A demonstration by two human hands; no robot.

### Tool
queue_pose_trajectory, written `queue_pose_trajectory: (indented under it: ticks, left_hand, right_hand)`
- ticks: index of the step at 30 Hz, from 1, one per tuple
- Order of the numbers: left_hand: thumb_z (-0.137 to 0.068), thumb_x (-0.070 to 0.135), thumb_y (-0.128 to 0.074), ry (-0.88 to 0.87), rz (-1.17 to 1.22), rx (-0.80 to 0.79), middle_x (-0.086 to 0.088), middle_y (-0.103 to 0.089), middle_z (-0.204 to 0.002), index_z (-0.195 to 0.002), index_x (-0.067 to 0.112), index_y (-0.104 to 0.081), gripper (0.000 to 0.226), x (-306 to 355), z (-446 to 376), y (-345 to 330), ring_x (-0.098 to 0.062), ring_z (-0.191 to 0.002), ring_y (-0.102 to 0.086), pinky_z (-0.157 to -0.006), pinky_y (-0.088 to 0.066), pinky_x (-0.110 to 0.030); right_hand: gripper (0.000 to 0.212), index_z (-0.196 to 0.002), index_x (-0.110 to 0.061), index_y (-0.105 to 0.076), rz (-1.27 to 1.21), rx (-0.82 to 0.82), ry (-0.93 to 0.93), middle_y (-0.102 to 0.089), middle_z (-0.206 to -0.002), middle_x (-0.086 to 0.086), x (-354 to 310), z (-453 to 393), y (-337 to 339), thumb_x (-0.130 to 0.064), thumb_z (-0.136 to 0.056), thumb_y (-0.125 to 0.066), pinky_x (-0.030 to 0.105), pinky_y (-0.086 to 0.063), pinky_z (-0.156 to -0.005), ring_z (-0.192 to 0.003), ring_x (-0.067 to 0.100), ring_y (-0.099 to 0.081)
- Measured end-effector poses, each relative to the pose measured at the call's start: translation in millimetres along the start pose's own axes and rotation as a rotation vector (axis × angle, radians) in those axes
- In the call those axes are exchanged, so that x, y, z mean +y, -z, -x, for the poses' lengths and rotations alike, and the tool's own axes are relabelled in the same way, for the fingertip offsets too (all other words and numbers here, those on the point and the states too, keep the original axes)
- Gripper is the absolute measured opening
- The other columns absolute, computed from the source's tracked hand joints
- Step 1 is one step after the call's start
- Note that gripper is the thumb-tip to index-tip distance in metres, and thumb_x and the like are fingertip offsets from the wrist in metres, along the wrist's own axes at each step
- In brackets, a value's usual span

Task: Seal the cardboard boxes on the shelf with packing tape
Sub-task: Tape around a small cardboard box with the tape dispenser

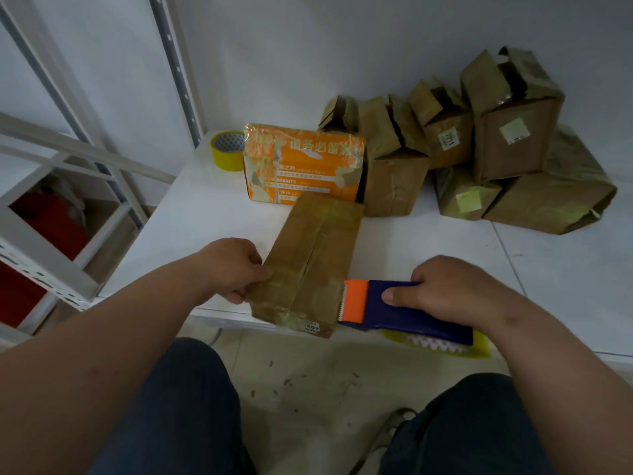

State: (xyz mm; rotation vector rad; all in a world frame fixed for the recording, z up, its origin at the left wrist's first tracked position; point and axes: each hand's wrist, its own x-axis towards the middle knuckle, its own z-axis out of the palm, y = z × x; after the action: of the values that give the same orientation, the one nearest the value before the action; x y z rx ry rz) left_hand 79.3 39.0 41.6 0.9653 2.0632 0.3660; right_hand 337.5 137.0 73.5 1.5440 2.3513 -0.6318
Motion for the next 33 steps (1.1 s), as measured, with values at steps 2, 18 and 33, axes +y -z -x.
queue_pose_trajectory:
  ticks: [2, 18, 33]
  left_hand:
    - [-0.097, 0.034, -0.055, -0.019, -0.191, 0.004, -0.011, -0.065, -0.118, -0.139, 0.016, -0.041, 0.048, 1, 3, -5, -0.025, -0.101, -0.068, -0.089, -0.056, -0.037]
    - [-0.068, 0.087, -0.003, -0.49, -0.821, 0.037, 0.013, 0.027, -0.157, -0.149, 0.037, 0.021, 0.099, -2, -2, -63, -0.016, -0.144, 0.029, -0.119, 0.009, -0.052]
    - [-0.051, 0.095, 0.015, -0.51, -0.802, 0.057, 0.018, 0.033, -0.149, -0.148, 0.039, 0.023, 0.112, -7, -8, -65, -0.014, -0.144, 0.028, -0.117, 0.009, -0.051]
  right_hand:
    - [0.049, -0.075, -0.015, -0.065, 0.051, -0.034, 0.014, -0.062, -0.074, 0.004, -2, -8, 9, -0.064, -0.078, -0.062, 0.027, -0.039, -0.058, -0.07, 0.017, -0.06]
    - [0.038, -0.085, -0.023, -0.061, -0.052, -0.199, 0.121, -0.064, -0.084, -0.003, 33, -8, 9, -0.06, -0.089, -0.051, 0.021, -0.04, -0.061, -0.075, 0.01, -0.06]
    - [0.041, -0.075, -0.02, -0.051, 0.165, -0.282, -0.014, -0.057, -0.081, 0.0, 11, -21, 19, -0.059, -0.086, -0.058, 0.025, -0.041, -0.06, -0.07, 0.014, -0.055]
